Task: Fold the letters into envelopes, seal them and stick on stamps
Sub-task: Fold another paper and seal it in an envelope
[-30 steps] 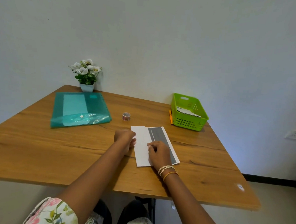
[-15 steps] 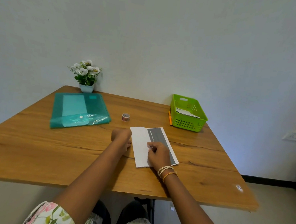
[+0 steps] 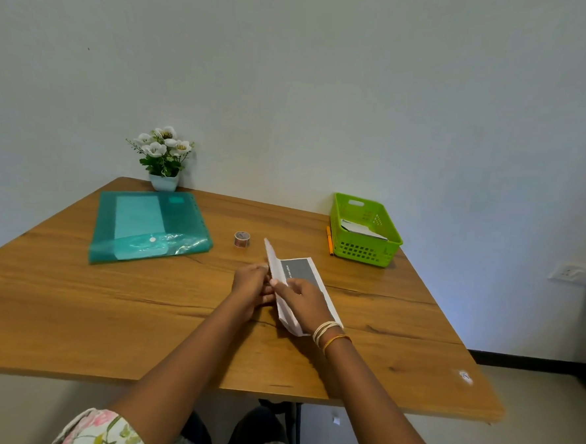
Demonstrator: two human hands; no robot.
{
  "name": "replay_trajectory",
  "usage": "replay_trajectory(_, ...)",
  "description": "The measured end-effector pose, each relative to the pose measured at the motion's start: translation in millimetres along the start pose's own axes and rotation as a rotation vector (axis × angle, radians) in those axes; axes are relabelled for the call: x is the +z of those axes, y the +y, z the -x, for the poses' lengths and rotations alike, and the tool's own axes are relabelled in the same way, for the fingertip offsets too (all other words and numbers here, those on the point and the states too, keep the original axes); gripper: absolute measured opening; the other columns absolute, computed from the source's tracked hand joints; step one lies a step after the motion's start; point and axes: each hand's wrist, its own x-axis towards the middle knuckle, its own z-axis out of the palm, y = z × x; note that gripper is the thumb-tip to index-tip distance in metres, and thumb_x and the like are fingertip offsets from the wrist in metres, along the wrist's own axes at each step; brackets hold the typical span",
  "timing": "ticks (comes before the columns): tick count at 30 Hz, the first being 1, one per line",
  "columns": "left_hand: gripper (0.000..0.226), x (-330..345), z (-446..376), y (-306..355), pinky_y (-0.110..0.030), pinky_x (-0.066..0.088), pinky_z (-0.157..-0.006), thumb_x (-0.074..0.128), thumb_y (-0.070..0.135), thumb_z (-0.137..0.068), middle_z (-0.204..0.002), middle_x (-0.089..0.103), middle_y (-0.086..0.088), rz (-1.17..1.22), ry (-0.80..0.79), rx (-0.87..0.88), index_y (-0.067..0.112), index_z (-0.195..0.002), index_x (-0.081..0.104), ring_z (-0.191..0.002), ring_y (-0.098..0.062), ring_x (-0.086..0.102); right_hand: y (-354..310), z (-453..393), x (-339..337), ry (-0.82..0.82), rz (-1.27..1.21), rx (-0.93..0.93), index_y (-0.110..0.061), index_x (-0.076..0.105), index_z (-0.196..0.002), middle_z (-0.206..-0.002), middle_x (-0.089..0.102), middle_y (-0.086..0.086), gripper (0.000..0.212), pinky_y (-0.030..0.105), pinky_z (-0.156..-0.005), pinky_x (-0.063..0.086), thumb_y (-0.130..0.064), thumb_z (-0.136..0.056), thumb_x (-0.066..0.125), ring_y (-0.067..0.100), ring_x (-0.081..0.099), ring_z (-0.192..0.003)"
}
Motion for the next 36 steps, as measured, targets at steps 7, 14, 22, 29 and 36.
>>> replay_trajectory(7,0.029,-2,-4,-14,-0.038,0.056,-0.076,0.045,0.012,-0.098,-0.111,0.067,-0.006,-0.436,-0.070,0.369,0.012,-0.119,0.065,-0.089,-0.019,0.064,-15,-10,-24,-0.119,0.096,0.085,-0.005,0.060,-0.123,-0.110,0.064,0.015,0.038,0.027,-0.065,0.044,-0.010,-0.086,0.053,0.023,0.057,-0.090)
replay_trajectory(14,0.038,-16,-11,-36,-0.034,0.037,-0.108,0.045,0.021,-0.097,-0.144,0.047,0.000,-1.053,-0.125,0.690,0.024,-0.134,0.053,-0.132,-0.017,0.042,-3,-15,-43,-0.068,0.154,0.124,-0.011,0.044,-0.138,-0.136,0.052,0.012,0.055,0.033,-0.089,0.047,0.000,-0.085,0.055,0.029,0.053,-0.118)
replay_trajectory(22,0.034,-20,-15,-45,-0.033,0.029,-0.107,0.046,0.030,-0.097,-0.142,0.050,0.002,-1.310,-0.126,0.831,0.028,-0.129,0.059,-0.131,-0.013,0.040,6,-25,-47,-0.123,0.609,0.129,-0.011,0.051,-0.134,-0.132,0.057,0.015,0.045,0.036,-0.090,0.047,-0.007,-0.090,0.047,0.032,0.056,-0.116)
replay_trajectory(29,0.044,-20,-16,-40,-0.045,0.007,-0.118,0.037,0.031,-0.099,-0.157,0.025,0.003,-1.465,-0.127,0.828,0.026,-0.143,0.041,-0.146,-0.013,0.016,20,-34,-32,-0.051,0.905,0.038,-0.035,0.042,-0.139,-0.133,0.043,0.010,0.052,0.045,-0.104,0.032,-0.017,-0.090,0.045,0.031,0.039,-0.127)
replay_trajectory(36,0.053,-20,-23,-43,-0.041,0.007,-0.119,0.021,0.034,-0.102,-0.161,0.008,0.004,-1.607,-0.186,0.709,0.022,-0.153,0.014,-0.148,-0.011,0.005,26,-24,2,0.021,0.733,-0.247,-0.015,0.035,-0.144,-0.151,0.034,0.008,0.049,0.040,-0.115,0.023,-0.020,-0.095,0.037,0.024,0.028,-0.141)
